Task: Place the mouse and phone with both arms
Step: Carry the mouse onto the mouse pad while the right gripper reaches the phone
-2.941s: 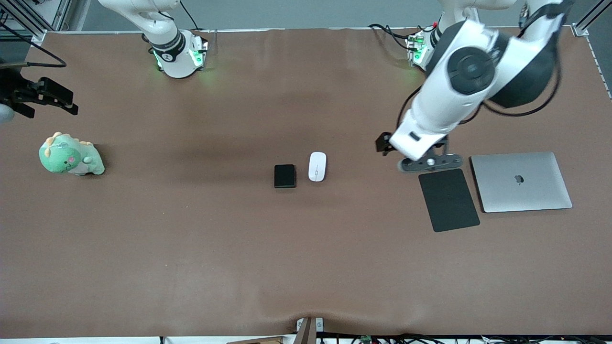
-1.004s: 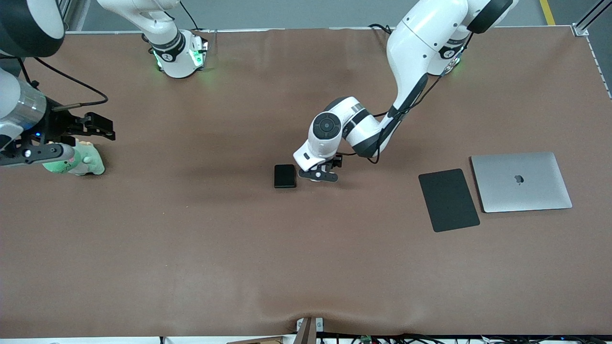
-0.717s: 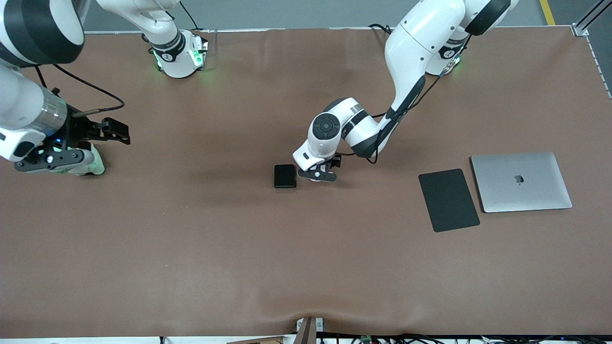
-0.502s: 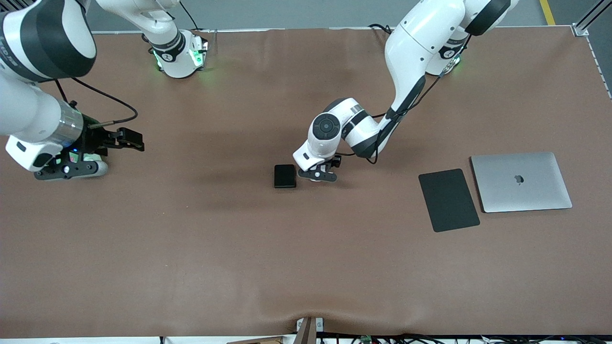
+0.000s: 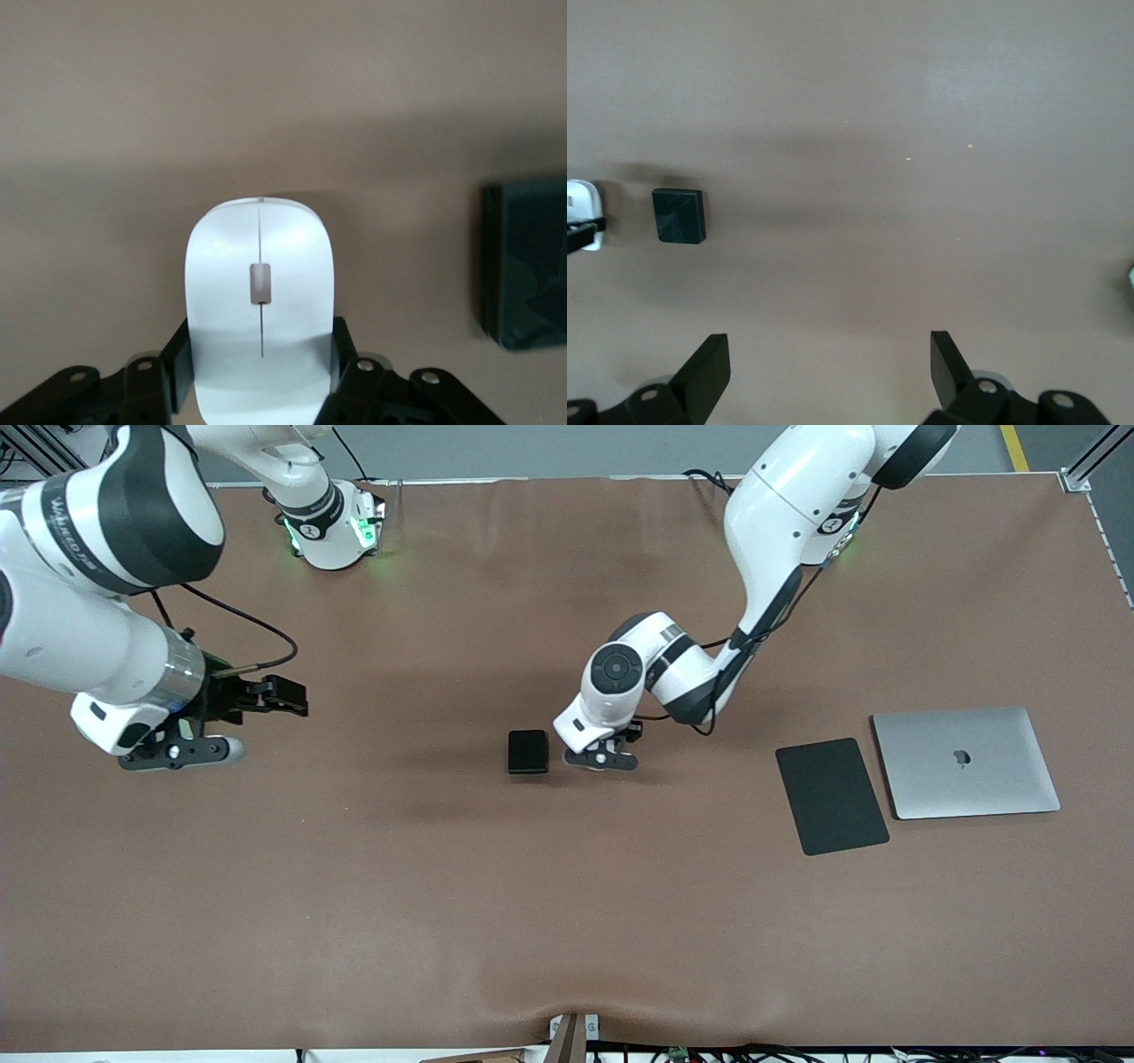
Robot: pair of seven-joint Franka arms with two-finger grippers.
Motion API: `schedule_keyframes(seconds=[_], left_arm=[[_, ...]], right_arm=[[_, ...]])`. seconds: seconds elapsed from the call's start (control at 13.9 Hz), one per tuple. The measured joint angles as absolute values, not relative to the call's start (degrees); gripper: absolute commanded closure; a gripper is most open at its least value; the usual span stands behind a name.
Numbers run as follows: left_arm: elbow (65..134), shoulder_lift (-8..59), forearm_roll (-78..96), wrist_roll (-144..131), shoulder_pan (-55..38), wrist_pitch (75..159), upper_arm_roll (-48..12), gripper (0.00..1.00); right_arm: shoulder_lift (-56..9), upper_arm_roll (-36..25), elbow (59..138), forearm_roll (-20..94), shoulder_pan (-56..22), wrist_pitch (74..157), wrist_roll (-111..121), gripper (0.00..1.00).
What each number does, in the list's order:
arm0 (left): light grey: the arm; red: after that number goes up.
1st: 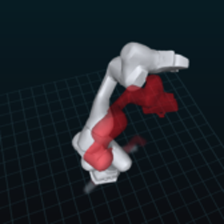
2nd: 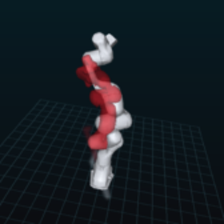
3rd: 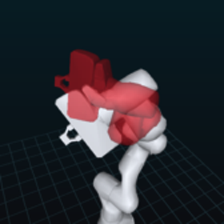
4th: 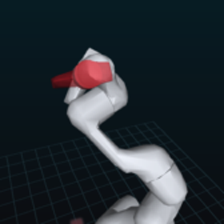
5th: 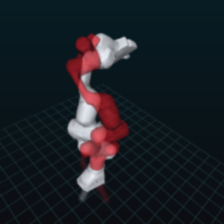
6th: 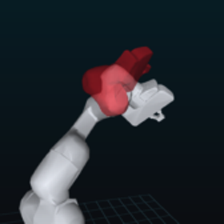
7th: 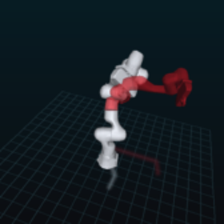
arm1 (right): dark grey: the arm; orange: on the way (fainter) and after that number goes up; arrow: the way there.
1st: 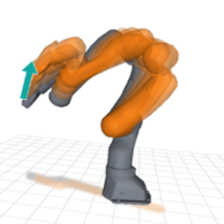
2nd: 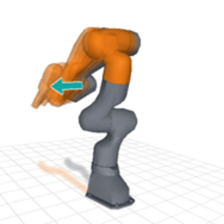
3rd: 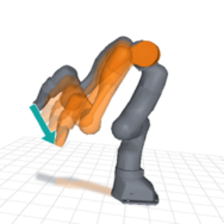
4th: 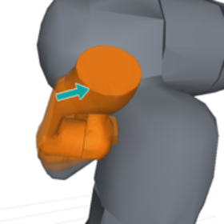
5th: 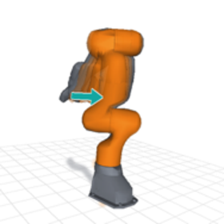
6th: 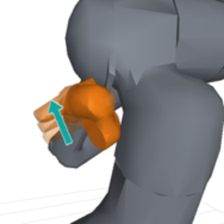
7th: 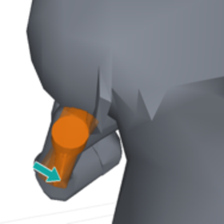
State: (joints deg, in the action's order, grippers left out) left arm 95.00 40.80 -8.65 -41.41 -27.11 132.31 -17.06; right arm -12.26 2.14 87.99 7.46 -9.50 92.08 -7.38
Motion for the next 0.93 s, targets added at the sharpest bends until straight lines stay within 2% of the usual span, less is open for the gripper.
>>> schedule_keyframes(seconds=[0.43,0.93], left_arm=[[95.94,32.05,-9.3,-37.78,-14.17,122.35,-16.88,0.56],[102.75,29.86,-11.08,-20.21,3.14,123.91,-16.81,0.56]], right_arm=[[-15.78,2.31,88.03,7.88,-15.44,97.48,-15.2,0.0],[-20.9,2.33,88.06,7.89,-21.12,103.1,-18.69,0.0]])
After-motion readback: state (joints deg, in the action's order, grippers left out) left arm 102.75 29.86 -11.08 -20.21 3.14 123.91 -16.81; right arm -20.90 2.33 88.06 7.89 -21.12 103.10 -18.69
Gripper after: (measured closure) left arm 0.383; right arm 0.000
